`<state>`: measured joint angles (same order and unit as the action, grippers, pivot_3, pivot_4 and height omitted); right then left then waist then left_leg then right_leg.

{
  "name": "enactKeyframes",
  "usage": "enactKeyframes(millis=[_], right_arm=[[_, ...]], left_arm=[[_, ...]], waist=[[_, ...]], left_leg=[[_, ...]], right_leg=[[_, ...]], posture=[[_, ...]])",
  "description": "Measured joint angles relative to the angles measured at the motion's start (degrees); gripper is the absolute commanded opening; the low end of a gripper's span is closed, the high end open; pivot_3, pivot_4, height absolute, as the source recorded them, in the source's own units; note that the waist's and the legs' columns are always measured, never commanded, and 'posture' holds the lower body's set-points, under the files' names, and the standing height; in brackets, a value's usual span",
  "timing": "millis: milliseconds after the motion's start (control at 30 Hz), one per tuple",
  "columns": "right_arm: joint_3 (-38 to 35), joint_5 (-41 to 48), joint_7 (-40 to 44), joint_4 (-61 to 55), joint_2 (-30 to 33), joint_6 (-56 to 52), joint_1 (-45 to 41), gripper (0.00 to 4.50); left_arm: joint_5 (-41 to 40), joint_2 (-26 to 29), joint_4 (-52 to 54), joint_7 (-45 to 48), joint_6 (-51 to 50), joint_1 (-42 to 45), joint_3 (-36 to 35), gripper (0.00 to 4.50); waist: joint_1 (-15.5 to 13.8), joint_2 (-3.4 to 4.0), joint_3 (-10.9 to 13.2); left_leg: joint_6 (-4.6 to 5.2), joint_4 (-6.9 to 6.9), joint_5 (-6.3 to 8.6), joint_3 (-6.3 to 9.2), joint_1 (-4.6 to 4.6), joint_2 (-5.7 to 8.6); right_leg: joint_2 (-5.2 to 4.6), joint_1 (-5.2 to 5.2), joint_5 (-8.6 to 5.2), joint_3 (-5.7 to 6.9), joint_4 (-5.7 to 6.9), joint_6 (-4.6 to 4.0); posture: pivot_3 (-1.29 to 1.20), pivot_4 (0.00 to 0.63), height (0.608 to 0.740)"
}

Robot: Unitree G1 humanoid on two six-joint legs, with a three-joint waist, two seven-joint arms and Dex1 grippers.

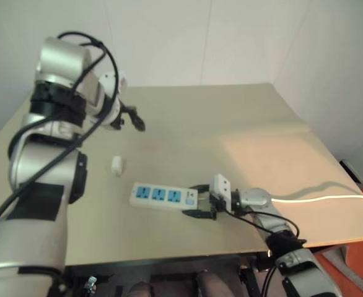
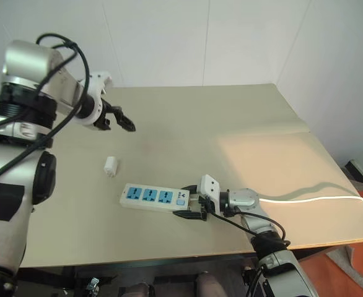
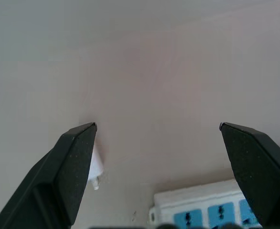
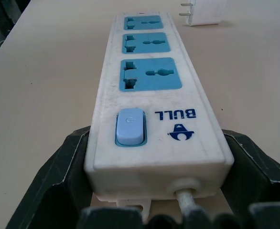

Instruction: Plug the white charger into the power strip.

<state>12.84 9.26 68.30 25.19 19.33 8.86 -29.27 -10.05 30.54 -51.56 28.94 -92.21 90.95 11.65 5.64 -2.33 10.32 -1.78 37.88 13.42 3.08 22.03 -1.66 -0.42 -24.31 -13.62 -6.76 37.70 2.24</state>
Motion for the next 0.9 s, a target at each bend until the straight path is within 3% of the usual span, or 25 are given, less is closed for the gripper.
enactKeyframes(millis=[333, 900], right_arm=[[-0.1, 0.1, -2.1, -2.9, 0.2, -0.8, 2.1, 3.44], [0.0, 0.1, -5.1, -7.0, 0.5, -2.6, 5.0, 3.44]], left_arm=[[4.8, -3.0, -15.5, -19.7, 11.9, 0.0, -14.3, 4.50], [3.9, -4.3, -22.1, -32.0, 20.8, -3.3, -26.2, 4.50]], waist=[[-0.1, -0.01, 0.0], [-0.2, -0.02, 0.0]], left_leg=[[-0.02, 0.00, 0.01, 0.00, 0.06, 0.01], [-0.04, 0.00, 0.02, 0.01, 0.10, 0.03]], right_leg=[[-0.06, -0.04, 0.17, 0.00, -0.02, -0.26], [-0.09, -0.04, 0.23, 0.02, -0.04, -0.36]], posture=[[0.00, 0.150, 0.740], [0.00, 0.150, 0.740]])
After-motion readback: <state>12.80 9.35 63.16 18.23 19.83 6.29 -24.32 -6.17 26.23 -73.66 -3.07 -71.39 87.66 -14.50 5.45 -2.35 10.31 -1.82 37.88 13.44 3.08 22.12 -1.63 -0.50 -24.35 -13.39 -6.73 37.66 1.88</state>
